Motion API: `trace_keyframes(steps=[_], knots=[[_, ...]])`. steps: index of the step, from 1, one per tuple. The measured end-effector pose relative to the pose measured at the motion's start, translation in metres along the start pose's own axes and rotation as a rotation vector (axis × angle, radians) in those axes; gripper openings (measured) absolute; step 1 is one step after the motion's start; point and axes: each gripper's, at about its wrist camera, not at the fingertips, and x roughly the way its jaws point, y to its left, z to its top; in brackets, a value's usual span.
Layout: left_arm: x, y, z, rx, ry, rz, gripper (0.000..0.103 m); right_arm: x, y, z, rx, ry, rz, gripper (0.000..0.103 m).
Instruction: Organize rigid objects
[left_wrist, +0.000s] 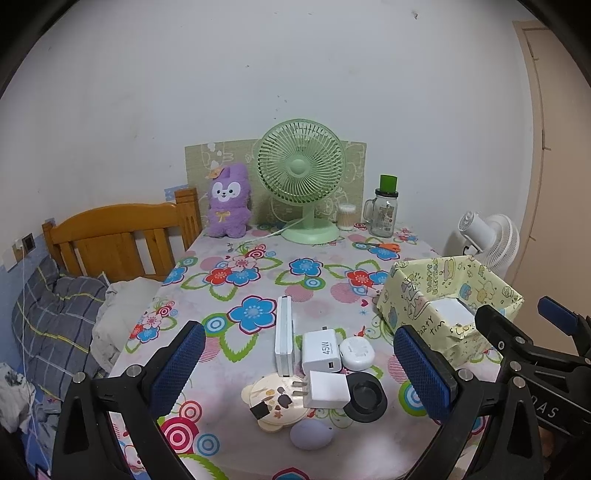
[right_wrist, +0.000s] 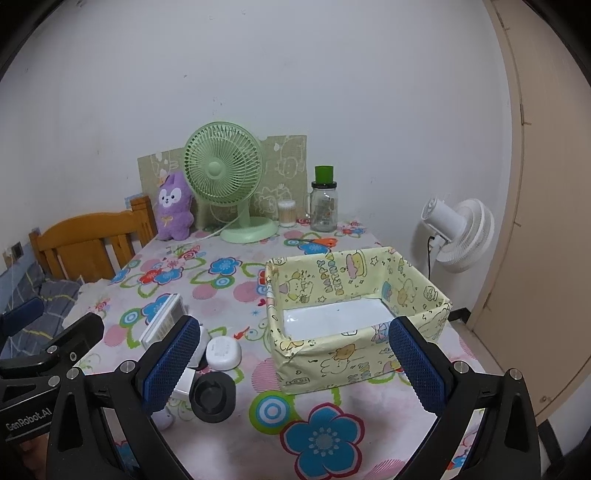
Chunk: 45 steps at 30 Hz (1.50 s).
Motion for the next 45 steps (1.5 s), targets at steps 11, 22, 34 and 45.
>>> trace_keyframes(steps=[11, 22, 34, 45], knots=[[-0.0001, 0.0, 0.0002, 0.0, 0.001, 0.0, 0.103, -0.0027, -0.0002, 0.0009, 0.002, -0.012, -0.002, 0.103], [-0.0007, 0.0007, 0.0007, 0.001, 0.001, 0.003, 0.103, -0.0042, 0.0001, 0.0017, 0.003, -0.018, -0.006, 0.103], [-0.002, 0.0034, 0.0021, 0.006, 0.0, 0.009, 0.103, -0.0044, -0.0013, 0.0027, 0.004, -0.02, -0.007, 0.103], [-0.0025, 0.004, 0.0017, 0.01, -0.001, 0.011, 0.102, -0.0069, -0.0023, 0.0041, 0.007, -0.042, -0.013, 0.103]])
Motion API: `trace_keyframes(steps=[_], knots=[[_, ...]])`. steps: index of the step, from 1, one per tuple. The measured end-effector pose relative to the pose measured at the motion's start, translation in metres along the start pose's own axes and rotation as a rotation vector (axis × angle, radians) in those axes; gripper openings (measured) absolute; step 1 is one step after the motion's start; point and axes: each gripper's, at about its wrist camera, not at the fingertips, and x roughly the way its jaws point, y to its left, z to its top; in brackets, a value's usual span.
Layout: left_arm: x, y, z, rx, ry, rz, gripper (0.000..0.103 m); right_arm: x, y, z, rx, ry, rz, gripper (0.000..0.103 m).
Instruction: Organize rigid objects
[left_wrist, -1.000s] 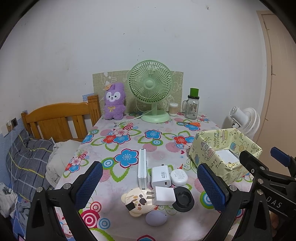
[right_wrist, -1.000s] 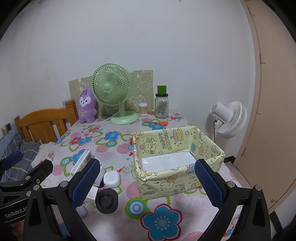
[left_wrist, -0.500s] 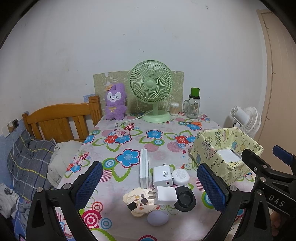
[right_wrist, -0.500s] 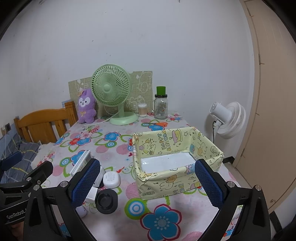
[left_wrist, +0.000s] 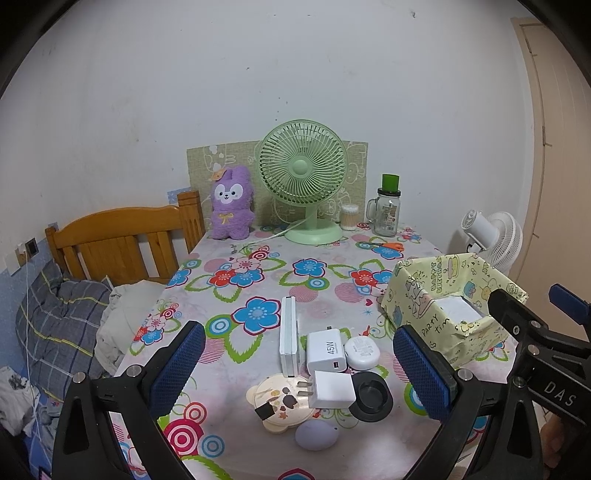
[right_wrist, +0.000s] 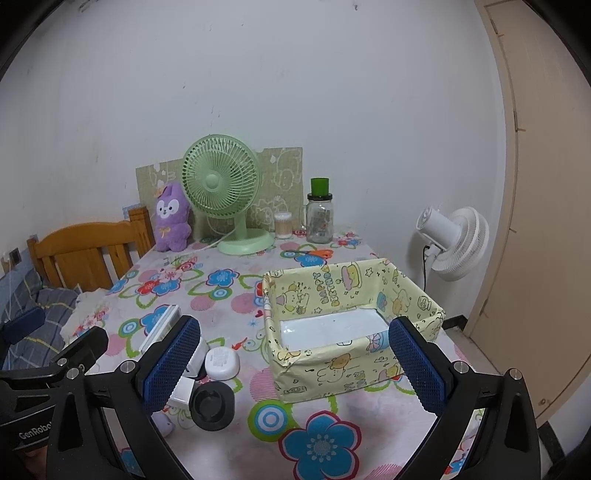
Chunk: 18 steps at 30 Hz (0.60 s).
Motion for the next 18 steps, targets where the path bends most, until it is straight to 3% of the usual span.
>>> trace_keyframes(steps=[18], knots=[[0.011, -0.001, -0.002, 0.0, 0.013, 0.009, 0.102, 0.003, 0.003, 0.0, 0.006, 0.004, -0.001, 0.103]])
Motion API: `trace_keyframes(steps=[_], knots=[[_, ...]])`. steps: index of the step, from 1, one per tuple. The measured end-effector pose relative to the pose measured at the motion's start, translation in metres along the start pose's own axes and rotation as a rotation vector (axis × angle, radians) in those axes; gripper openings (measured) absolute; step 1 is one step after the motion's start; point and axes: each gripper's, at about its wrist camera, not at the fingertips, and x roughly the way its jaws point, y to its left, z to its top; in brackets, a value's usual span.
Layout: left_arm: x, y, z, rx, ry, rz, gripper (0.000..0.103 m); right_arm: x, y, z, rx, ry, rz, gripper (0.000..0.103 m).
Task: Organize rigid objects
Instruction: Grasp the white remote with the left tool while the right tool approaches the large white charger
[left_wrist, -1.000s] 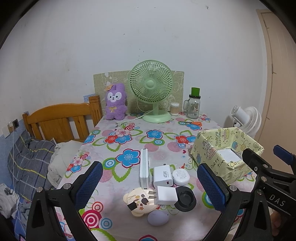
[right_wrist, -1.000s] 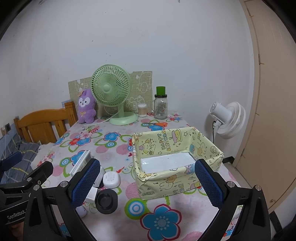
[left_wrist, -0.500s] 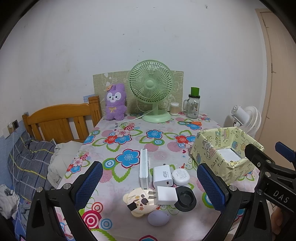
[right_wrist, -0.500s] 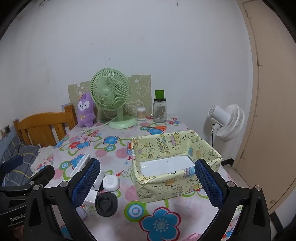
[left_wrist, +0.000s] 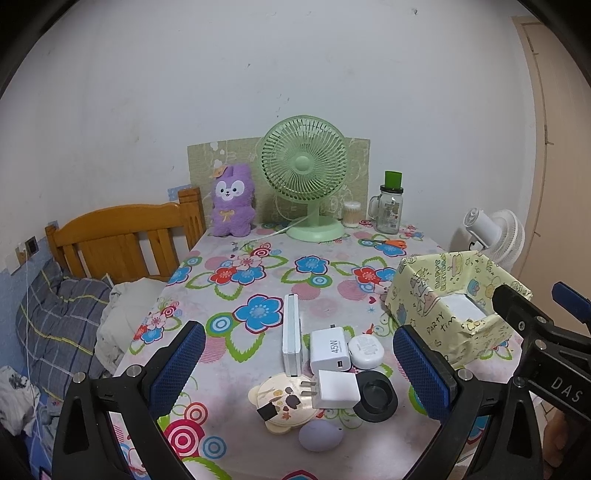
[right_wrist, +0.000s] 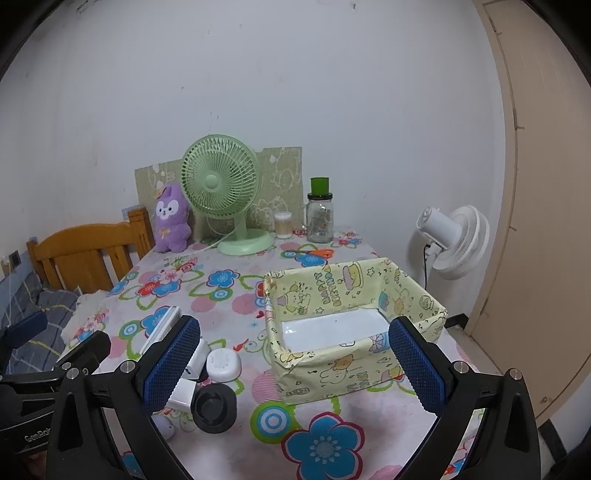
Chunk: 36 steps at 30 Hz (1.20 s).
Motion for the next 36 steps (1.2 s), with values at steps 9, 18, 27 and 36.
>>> trace_keyframes(steps=[9, 18, 27, 36], knots=[[0.017, 0.005, -0.009, 0.011, 0.036, 0.009, 0.102, 0.013, 0.01, -0.004, -0.001, 0.026, 0.039, 0.103], [0.035, 0.016, -0.018, 0.003, 0.078, 0.005, 0.102, 0.028, 0.032, -0.011, -0.044, 0.048, 0.051, 0.103], [0.059, 0.03, -0.025, 0.0, 0.132, 0.029, 0.102, 0.051, 0.05, -0.016, -0.051, 0.096, 0.07, 0.1], [0.087, 0.036, -0.026, 0.02, 0.18, 0.043, 0.102, 0.079, 0.067, -0.019, -0.066, 0.157, 0.061, 0.095]])
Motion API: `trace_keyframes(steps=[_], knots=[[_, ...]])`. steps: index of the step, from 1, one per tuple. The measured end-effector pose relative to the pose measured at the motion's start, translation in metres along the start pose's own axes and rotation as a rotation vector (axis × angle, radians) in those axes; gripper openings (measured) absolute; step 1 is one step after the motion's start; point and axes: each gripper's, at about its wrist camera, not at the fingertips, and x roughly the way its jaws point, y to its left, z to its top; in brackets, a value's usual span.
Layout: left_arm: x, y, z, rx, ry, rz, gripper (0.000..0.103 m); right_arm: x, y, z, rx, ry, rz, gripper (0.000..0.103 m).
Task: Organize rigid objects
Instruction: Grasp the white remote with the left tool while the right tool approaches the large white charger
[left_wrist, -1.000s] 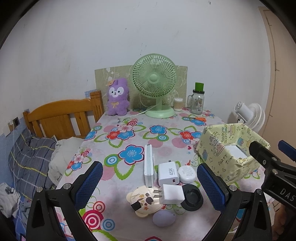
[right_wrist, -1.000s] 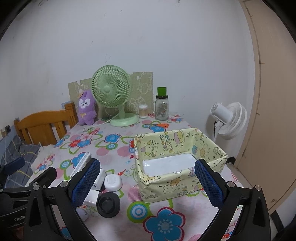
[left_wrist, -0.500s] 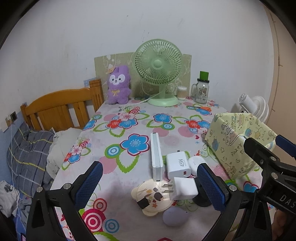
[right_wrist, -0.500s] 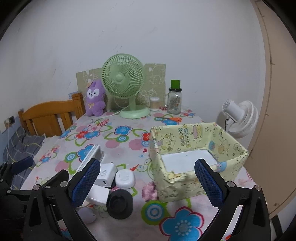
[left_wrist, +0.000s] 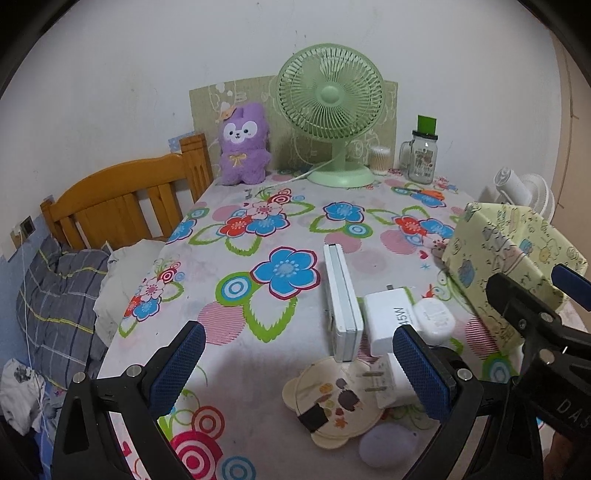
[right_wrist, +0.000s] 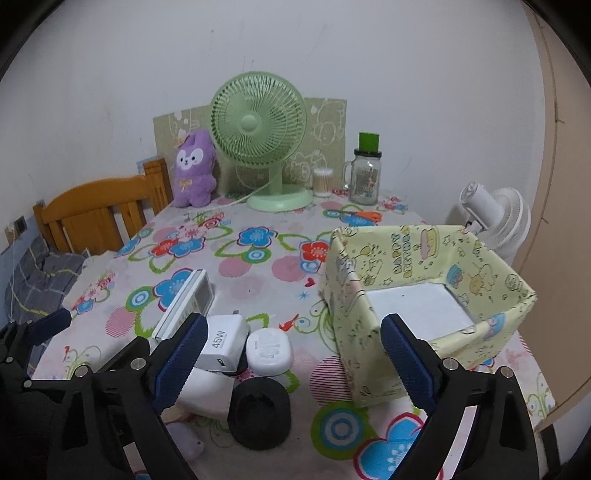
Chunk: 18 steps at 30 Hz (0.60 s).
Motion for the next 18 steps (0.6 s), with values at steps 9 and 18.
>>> trace_keyframes(steps=[9, 18], knots=[[0.027, -0.001, 0.005, 0.027, 0.048, -0.019, 0.098, 0.029, 0.016, 0.004, -0.021, 0.064, -0.026, 0.092], [0.051, -0.004, 0.009, 0.058, 0.105, -0.04, 0.084, 0.051, 0.028, 0.008, -0.048, 0.109, -0.035, 0.091]])
